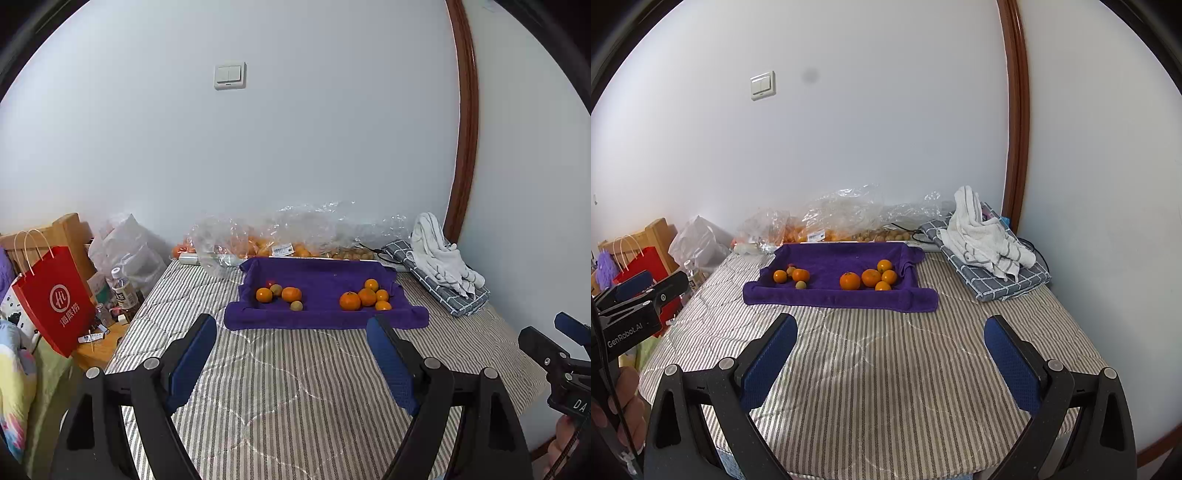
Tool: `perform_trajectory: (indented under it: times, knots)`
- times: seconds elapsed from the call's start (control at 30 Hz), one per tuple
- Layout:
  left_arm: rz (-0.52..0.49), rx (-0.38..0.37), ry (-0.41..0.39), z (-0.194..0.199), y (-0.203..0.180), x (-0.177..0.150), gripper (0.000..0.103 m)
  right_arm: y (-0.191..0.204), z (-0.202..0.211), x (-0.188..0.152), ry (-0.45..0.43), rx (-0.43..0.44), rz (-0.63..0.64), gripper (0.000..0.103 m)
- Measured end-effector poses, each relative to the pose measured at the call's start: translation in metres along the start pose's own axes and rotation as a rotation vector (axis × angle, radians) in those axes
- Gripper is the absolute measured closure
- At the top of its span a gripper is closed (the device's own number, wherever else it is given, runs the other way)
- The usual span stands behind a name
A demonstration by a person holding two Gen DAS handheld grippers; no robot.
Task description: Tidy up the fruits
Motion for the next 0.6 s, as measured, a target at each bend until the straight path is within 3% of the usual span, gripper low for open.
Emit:
perform_trajectory:
  times: [0.6]
  knots:
    - [-0.005, -0.004, -0.003, 0.0008, -0.0012, 0.0021, 0.02, 0.0025, 0.0023, 0.0025, -0.004, -0.005, 0.004, 0.003]
Point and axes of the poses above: each gripper's, at about its wrist camera, not at the fingertips, and z roughly against the way its jaws point, y to its left, x to its top, the point moved 7 cm from there along -z, roughly the way its jaws point, and after that the axes turned 14 degrees about -y, right-handed, at the moved point
